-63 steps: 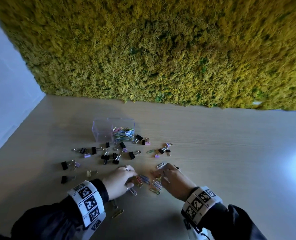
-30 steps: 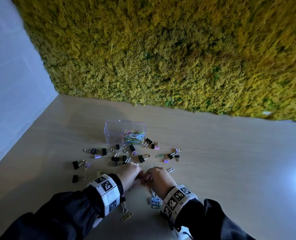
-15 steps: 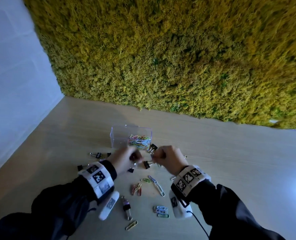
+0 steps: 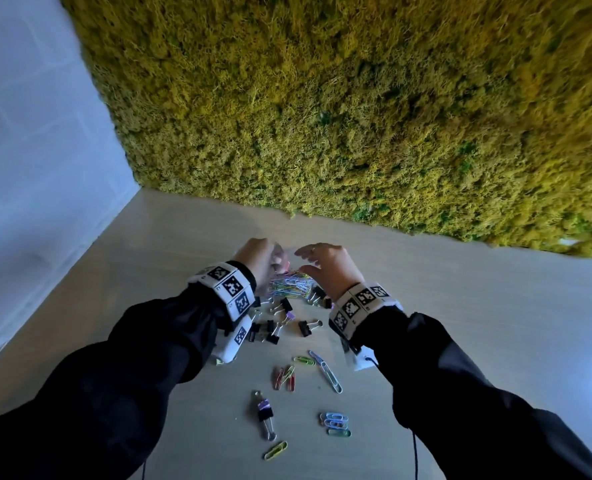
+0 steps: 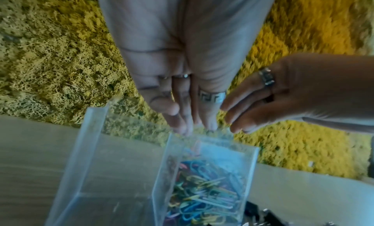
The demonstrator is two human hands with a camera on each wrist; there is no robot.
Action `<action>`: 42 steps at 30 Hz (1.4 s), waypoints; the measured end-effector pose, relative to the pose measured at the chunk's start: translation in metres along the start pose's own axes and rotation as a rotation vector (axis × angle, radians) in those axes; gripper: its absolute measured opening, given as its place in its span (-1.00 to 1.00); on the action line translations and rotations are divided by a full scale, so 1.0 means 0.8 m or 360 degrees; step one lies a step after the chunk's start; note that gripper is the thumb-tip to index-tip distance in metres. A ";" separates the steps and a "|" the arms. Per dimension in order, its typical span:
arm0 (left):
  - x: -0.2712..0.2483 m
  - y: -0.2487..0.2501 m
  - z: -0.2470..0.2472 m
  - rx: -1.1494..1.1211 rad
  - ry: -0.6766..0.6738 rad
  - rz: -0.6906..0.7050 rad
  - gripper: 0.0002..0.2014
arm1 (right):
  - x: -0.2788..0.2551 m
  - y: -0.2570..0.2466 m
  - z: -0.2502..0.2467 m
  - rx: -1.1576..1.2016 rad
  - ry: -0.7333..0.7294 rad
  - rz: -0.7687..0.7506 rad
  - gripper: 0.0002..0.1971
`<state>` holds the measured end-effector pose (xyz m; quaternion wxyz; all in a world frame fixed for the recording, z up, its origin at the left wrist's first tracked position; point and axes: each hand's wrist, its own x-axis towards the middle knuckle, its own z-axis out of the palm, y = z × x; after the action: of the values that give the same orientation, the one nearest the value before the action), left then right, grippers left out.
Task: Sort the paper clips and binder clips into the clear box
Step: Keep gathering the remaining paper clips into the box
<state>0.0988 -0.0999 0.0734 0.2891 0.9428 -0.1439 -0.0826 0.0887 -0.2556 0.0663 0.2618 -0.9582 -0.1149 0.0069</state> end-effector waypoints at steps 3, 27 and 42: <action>-0.019 -0.005 0.009 0.0048 0.0205 0.0266 -0.69 | -0.042 0.009 -0.013 0.0125 0.0132 -0.0081 -0.73; -0.103 0.006 0.123 0.0462 -0.0472 0.0007 -0.87 | -0.172 0.054 0.065 -0.0537 -0.0738 -0.0265 -0.91; -0.024 0.018 0.015 -0.0215 0.0382 0.0314 -0.97 | -0.146 0.048 0.050 -0.0291 -0.0795 -0.0073 -0.77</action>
<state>0.0748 -0.1113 0.0733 0.3738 0.9056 -0.1943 0.0500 -0.0194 -0.2940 0.0067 0.1378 -0.9436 -0.1978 0.2269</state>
